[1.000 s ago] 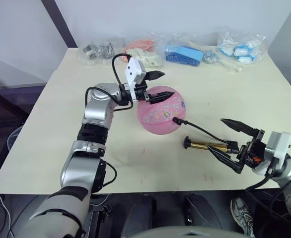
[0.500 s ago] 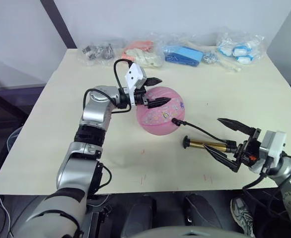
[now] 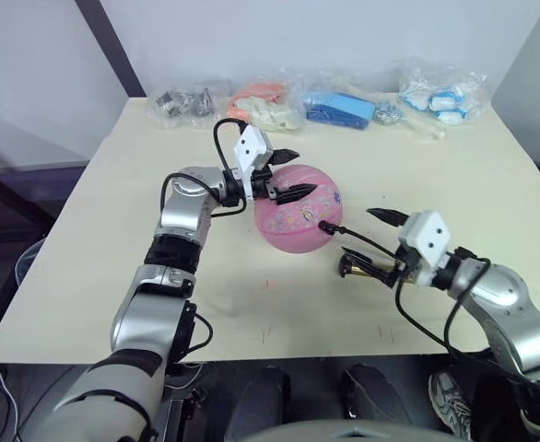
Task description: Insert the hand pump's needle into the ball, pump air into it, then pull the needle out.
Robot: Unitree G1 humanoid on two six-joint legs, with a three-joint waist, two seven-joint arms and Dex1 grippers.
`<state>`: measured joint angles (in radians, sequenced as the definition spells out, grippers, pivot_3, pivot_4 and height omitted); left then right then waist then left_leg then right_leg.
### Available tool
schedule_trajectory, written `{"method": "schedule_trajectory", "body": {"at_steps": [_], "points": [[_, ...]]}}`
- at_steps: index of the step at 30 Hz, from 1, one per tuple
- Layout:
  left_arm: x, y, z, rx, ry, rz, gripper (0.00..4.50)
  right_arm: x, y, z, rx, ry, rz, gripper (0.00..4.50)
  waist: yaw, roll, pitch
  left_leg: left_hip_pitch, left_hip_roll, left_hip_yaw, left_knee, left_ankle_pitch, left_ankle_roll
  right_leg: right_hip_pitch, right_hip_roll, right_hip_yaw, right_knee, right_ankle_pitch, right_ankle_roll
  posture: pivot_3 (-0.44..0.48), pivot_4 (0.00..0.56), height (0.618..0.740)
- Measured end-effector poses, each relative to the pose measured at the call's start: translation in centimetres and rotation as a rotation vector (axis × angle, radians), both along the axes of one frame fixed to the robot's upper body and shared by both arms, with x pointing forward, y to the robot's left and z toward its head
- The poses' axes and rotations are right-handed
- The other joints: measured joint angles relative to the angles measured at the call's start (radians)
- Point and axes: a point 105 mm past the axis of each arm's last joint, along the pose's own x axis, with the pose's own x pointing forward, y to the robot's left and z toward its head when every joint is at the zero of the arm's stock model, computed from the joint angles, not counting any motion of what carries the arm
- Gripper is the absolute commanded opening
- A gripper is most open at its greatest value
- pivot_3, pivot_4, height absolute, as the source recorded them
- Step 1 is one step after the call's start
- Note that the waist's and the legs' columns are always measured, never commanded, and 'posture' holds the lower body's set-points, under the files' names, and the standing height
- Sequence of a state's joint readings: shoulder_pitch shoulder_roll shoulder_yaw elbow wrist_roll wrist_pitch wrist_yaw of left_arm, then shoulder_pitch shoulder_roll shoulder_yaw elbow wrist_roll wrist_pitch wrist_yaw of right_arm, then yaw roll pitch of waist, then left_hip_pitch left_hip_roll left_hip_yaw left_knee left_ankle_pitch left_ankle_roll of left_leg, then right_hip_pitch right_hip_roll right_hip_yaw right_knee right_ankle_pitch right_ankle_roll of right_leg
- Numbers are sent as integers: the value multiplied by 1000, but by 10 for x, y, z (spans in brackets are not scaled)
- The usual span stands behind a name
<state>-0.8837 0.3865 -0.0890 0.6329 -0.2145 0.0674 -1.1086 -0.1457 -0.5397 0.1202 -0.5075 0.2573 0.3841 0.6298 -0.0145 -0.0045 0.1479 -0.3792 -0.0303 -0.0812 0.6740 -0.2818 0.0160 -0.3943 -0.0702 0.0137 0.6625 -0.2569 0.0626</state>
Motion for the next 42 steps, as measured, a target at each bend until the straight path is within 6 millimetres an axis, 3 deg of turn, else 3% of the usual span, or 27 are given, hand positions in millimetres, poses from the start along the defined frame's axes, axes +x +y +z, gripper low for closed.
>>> {"method": "schedule_trajectory", "body": {"at_steps": [13, 24, 27, 30, 42], "points": [[1, -3, -3, -2, 1, 7, 4500, 21, 24, 5, -321, -85, 45, 4362, 1, -1, -7, 0, 0, -1, 0, 0, 0, 0, 0, -1, -1, 0, 0, 0, 150, 740], [-1, -4, -7, -6, 3, 12, 4500, 25, 33, -15, -509, -120, 75, 4362, 2, -1, -8, 0, -1, -1, 0, 0, 0, 0, -1, -1, -1, 0, 0, 0, 150, 740], [-1, -4, -7, -6, 2, 13, 4500, 26, 33, -14, -524, -141, 73, 3541, 2, -1, -8, 0, -1, -1, 0, 0, 0, 0, -1, -1, -1, 0, 0, 0, 150, 740], [-1, -4, -7, -6, 2, 13, 4500, 27, 34, -13, -529, -154, 67, 2145, 2, -1, -8, 0, -1, -1, 0, 0, 0, 0, -1, -1, -1, 0, 0, 0, 150, 740], [0, -2, -7, -6, 1, 23, 4500, 28, 37, -11, -528, -178, 66, 2145, 1, -1, -8, 0, -1, -1, 0, 0, 0, 0, 0, -1, -1, 0, 0, 0, 150, 740]]}}
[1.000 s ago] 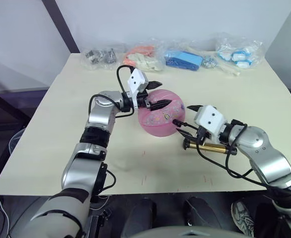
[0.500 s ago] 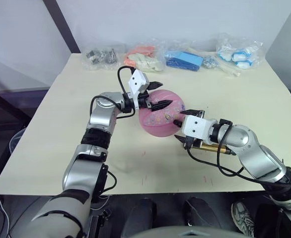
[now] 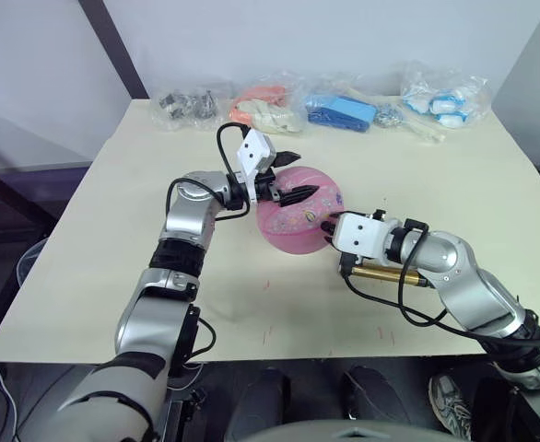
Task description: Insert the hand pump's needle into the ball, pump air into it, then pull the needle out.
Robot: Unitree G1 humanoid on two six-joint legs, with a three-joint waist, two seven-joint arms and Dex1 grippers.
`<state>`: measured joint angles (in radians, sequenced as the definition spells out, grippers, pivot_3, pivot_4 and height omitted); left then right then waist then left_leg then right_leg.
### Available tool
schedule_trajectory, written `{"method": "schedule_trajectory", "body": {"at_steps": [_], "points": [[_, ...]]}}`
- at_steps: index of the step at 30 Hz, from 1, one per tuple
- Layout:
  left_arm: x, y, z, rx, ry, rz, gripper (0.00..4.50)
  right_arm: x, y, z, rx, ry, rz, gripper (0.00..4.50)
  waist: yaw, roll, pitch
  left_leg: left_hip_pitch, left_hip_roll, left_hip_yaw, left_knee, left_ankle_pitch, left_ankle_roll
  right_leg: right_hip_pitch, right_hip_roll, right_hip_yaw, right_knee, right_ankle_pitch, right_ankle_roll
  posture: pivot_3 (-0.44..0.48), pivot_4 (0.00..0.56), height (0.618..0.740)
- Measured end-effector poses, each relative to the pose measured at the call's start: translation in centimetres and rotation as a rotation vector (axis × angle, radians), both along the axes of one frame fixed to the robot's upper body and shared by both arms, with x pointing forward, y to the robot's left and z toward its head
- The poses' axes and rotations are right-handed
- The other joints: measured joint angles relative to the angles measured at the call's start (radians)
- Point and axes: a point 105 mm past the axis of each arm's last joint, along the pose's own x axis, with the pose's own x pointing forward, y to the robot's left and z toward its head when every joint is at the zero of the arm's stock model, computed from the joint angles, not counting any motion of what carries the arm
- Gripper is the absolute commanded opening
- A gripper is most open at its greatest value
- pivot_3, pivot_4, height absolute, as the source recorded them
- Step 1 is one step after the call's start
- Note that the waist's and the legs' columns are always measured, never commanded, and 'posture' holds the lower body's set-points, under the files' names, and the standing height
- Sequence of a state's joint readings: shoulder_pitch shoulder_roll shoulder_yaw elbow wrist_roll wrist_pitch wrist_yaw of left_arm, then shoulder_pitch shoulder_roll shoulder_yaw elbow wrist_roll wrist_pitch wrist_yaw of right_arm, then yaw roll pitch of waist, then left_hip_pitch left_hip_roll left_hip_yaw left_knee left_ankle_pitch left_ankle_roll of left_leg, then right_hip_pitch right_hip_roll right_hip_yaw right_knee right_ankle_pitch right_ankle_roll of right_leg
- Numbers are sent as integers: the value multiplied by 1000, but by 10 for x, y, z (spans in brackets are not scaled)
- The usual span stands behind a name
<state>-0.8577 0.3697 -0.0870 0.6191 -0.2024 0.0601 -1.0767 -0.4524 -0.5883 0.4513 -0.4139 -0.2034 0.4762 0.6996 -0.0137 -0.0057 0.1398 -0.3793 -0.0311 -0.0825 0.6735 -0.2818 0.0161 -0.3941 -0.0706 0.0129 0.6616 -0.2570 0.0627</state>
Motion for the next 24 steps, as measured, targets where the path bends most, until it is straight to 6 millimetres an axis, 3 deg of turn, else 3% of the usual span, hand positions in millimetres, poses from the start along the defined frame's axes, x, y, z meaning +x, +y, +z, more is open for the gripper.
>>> {"method": "schedule_trajectory", "body": {"at_steps": [14, 18, 24], "points": [[0, -2, 1, -4, -2, 0, 4500, 1, 2, 5, 21, -25, 4, 2145, 1, 0, 0, 0, 0, 0, 0, 0, 0, 0, 0, 0, 0, 0, 0, 0, 150, 740], [1, -1, 1, -4, -3, 5, 4500, -1, 3, 4, 24, -16, 14, 348, 1, 0, 0, 0, 0, 0, 0, 0, 0, 0, 0, 0, 0, 0, 0, 0, 150, 740], [1, -2, 0, -5, -1, 4, 4500, -1, 3, 3, 22, -19, 17, 354, 1, 0, 0, 0, 0, 0, 0, 0, 0, 0, 0, 0, 0, 0, 0, 0, 150, 740]]}}
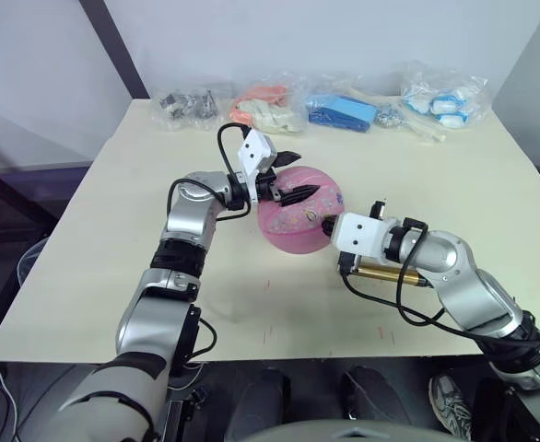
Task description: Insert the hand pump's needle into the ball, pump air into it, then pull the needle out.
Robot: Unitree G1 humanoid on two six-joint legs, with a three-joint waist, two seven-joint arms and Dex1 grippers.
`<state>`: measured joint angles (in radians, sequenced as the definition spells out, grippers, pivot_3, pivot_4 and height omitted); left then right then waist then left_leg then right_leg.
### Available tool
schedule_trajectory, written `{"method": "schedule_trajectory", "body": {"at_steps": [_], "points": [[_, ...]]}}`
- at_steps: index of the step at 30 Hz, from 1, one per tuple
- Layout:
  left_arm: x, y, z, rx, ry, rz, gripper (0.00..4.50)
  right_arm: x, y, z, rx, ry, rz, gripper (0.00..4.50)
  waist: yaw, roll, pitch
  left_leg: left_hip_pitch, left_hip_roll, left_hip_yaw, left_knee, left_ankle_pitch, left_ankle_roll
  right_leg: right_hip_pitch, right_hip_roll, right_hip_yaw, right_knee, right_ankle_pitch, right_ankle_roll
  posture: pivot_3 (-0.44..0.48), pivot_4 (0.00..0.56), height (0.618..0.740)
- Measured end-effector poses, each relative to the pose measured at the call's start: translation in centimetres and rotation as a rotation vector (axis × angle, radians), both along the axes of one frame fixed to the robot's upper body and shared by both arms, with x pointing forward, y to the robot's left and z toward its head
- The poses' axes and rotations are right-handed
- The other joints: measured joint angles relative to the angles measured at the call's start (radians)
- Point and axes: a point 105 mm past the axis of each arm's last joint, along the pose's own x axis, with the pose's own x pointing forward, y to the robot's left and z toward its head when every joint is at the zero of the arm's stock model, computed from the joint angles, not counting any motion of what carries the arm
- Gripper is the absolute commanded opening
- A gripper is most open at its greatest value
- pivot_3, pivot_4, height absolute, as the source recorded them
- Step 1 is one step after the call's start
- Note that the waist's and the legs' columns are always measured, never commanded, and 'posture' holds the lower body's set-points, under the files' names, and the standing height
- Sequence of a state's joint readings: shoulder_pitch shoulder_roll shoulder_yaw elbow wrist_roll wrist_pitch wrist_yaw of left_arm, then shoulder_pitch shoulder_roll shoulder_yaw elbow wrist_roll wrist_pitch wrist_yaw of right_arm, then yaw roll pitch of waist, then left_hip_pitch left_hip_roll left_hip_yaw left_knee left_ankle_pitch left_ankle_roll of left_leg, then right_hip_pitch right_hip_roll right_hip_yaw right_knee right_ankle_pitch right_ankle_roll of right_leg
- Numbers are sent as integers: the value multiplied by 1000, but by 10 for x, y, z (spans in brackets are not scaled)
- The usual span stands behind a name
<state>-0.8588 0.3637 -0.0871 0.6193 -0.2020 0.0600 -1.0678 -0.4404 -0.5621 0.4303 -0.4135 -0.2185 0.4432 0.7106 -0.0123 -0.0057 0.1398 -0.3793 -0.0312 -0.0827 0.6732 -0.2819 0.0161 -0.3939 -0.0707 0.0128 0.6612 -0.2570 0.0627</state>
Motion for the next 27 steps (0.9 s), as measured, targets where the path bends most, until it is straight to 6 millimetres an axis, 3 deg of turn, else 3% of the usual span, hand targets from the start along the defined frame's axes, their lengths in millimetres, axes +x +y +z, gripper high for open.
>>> {"method": "schedule_trajectory", "body": {"at_steps": [14, 27], "points": [[-1, -15, -6, 8, -40, 4, 4500, -6, -17, -6, 65, -19, -33, 354, 28, 0, -2, 0, -2, -2, 0, 0, 0, 3, -1, -1, -3, 0, 1, 0, 150, 740], [-7, -30, -16, 1, -76, -25, 4500, -16, -36, -13, 151, 46, -64, 354, 44, 8, -10, 2, -17, -25, 0, -1, 1, 18, -3, 5, -12, -7, 11, 0, 150, 740]]}}
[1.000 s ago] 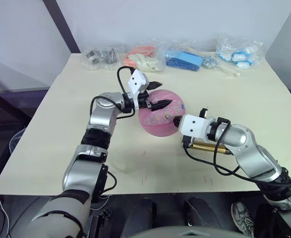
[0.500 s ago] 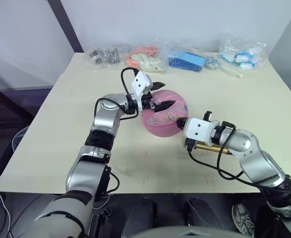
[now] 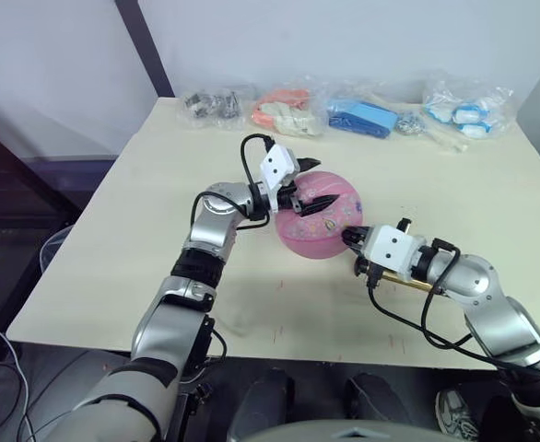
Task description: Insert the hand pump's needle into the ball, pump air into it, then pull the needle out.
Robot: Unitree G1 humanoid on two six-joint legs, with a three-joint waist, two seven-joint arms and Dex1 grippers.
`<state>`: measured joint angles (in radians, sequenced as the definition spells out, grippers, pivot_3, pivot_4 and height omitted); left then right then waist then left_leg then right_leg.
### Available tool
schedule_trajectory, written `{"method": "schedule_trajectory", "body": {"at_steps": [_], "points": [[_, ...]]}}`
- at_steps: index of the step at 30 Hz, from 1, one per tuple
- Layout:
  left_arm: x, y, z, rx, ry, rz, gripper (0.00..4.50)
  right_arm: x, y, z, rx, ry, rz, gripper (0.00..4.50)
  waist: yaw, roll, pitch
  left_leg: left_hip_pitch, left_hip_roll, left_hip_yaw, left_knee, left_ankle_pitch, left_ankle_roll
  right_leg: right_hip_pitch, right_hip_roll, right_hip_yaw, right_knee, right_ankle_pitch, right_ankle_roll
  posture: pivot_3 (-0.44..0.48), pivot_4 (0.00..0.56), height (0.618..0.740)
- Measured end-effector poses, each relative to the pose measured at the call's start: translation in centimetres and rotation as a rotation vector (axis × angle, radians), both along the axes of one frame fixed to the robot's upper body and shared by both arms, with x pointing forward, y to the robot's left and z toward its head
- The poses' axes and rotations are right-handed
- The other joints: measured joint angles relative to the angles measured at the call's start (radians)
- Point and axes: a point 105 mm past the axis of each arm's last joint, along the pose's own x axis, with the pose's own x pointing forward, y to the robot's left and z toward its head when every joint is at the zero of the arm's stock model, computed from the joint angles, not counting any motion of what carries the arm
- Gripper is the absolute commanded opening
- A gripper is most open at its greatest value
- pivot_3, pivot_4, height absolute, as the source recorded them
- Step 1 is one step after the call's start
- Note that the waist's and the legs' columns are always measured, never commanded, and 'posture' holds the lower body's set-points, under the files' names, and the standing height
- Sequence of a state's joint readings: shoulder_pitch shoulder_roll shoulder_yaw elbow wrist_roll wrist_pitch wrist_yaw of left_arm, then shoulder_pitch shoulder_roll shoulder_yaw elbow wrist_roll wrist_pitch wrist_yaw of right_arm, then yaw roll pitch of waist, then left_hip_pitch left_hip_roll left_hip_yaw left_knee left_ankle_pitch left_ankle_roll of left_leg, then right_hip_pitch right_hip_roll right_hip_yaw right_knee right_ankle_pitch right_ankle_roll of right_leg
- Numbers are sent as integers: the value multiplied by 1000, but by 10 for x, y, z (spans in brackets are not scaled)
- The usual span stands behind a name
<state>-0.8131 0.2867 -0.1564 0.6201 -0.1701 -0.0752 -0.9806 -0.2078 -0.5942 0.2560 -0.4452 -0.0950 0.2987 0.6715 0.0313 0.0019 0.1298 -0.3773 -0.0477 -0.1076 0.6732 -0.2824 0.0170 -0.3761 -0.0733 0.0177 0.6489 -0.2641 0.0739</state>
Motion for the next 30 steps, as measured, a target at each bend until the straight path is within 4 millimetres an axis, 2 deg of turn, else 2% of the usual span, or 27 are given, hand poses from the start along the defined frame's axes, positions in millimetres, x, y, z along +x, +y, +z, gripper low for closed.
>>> {"method": "schedule_trajectory", "body": {"at_steps": [11, 21, 30], "points": [[1, -8, -5, -5, 26, -14, 4500, -6, -8, -2, 51, 48, -41, 354, 10, 6, -7, 0, -7, -11, 0, 0, 0, 6, -2, 0, -4, -3, 4, 0, 150, 740], [1, -18, -5, 0, 35, -35, 4500, -13, -17, -2, 68, 53, -68, 354, 11, 7, -8, 0, -19, -18, 0, 1, 2, 11, -13, -2, -4, -7, 12, 0, 150, 740], [0, -21, -6, 7, 32, -46, 4500, -16, -21, -1, 74, 54, -62, 354, 11, 7, -8, 0, -20, -23, 0, 1, 2, 13, -14, -2, -5, -8, 13, 0, 150, 740]]}}
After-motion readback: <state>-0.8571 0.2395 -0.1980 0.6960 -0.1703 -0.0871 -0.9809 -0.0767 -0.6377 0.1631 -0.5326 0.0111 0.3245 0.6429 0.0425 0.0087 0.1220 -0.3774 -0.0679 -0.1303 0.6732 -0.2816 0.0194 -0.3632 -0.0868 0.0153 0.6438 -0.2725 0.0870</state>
